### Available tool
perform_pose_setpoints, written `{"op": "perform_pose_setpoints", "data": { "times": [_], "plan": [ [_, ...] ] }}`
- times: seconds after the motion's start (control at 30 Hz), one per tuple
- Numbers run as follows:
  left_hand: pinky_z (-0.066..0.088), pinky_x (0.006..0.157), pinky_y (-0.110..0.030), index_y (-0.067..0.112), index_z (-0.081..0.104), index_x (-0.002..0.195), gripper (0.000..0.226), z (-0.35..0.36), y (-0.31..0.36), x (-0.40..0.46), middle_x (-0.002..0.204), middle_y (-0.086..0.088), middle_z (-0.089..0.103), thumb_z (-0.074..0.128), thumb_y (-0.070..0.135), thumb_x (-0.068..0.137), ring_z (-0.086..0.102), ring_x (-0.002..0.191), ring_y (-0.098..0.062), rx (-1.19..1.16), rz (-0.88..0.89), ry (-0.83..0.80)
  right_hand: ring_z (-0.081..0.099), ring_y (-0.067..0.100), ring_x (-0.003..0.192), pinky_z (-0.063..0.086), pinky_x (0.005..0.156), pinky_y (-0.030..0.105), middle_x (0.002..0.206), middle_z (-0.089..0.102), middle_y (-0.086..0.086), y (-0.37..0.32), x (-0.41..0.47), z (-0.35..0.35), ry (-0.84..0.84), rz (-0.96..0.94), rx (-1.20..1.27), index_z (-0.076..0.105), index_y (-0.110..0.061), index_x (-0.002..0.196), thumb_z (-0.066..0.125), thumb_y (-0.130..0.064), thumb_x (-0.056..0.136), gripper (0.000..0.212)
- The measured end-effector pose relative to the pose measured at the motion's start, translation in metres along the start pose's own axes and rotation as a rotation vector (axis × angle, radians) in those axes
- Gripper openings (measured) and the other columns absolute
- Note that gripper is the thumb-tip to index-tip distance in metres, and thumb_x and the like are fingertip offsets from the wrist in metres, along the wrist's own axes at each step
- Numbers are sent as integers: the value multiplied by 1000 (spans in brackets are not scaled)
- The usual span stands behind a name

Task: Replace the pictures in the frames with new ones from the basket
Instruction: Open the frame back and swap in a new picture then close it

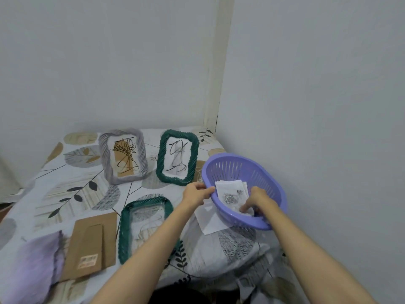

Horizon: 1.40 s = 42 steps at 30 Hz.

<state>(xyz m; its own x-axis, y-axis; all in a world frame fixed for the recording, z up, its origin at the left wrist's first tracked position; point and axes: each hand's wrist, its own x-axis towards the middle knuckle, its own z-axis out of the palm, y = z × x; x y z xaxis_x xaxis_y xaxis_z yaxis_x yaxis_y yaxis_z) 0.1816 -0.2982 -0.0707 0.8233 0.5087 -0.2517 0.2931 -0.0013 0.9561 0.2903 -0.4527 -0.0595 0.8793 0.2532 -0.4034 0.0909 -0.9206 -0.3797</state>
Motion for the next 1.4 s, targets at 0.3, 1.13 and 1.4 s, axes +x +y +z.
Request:
{"op": "perform_pose_setpoints", "data": {
  "times": [0.3, 1.13, 1.4],
  "plan": [
    [47, 64, -28, 3, 59, 113, 38, 1, -3, 2, 107, -14, 69, 67, 23, 82, 64, 88, -21, -20, -11, 17, 65, 29, 91, 53, 71, 38, 120, 57, 23, 4, 6, -3, 150, 33, -19, 55, 3, 88, 74, 1, 71, 25],
    [56, 72, -38, 17, 51, 120, 45, -111, 8, -82, 122, -9, 56, 61, -4, 81, 64, 90, -23, -578, 239, 125, 19, 22, 140, 20, 114, 48, 152, 25, -3, -92, -117, 77, 205, -931, 333, 67, -42, 98, 74, -43, 70, 29],
    [55, 68, -24, -1, 49, 122, 45, -156, -44, -93, 97, -13, 65, 64, -4, 80, 65, 82, -20, -541, 28, 241, 10, 19, 141, 9, 116, 43, 154, 18, -7, -118, -124, 138, 6, -954, 248, 63, -43, 107, 49, -10, 91, 39]
  ]
}}
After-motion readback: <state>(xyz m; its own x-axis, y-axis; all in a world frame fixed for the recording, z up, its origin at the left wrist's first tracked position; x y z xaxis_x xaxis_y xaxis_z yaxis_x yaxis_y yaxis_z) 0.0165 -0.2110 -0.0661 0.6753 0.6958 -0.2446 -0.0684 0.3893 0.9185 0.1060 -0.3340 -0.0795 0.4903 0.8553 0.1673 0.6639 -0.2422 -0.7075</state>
